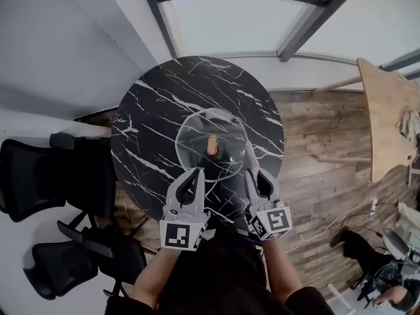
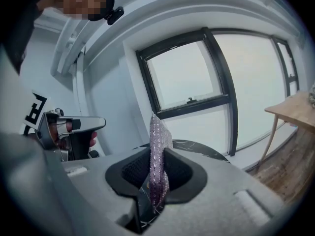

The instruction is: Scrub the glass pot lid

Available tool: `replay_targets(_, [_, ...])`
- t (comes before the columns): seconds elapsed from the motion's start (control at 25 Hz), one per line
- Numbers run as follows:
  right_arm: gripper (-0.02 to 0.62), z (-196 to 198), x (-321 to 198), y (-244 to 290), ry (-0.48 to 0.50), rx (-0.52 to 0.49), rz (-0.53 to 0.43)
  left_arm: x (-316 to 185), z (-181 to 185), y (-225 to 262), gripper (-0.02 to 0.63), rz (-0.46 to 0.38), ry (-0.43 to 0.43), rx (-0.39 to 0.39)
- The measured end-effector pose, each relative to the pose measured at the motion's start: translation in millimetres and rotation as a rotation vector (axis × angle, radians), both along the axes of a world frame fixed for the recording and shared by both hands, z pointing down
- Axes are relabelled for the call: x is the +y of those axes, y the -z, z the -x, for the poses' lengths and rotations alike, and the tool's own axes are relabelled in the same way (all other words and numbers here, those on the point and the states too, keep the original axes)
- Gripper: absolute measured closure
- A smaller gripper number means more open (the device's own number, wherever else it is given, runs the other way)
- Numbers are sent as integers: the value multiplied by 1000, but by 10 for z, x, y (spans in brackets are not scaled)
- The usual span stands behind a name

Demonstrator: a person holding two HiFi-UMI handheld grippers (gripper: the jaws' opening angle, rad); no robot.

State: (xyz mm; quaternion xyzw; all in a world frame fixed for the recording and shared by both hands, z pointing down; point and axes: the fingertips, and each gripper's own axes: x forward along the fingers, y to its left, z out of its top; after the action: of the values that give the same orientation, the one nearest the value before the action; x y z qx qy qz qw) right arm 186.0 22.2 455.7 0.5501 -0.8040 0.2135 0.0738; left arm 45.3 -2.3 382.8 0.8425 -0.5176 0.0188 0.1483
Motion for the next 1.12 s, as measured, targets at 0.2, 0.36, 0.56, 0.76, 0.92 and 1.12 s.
replay_targets(0.2, [518, -184, -210, -252, -30, 15, 70, -125, -112, -153, 603, 35, -12, -18])
replay_targets(0.36, [518, -240, -413, -511, -31, 23, 132, -190, -208, -259, 603, 42, -25, -21])
replay_targets(0.56, [520, -330, -532, -934, -32, 62, 232, -199, -266, -444, 603, 76, -23, -27])
replay_targets(0.76, [522, -363, -606, -1342, -14, 85, 317, -288, -233, -635, 603, 89, 6, -32])
replay_targets(0.92, [521, -314, -595, -1559, 9, 99, 377, -317, -229, -681, 603, 92, 6, -33])
replay_targets(1.12, [522, -243, -644, -1769, 16, 111, 418, -363, -201, -740, 603, 91, 8, -43])
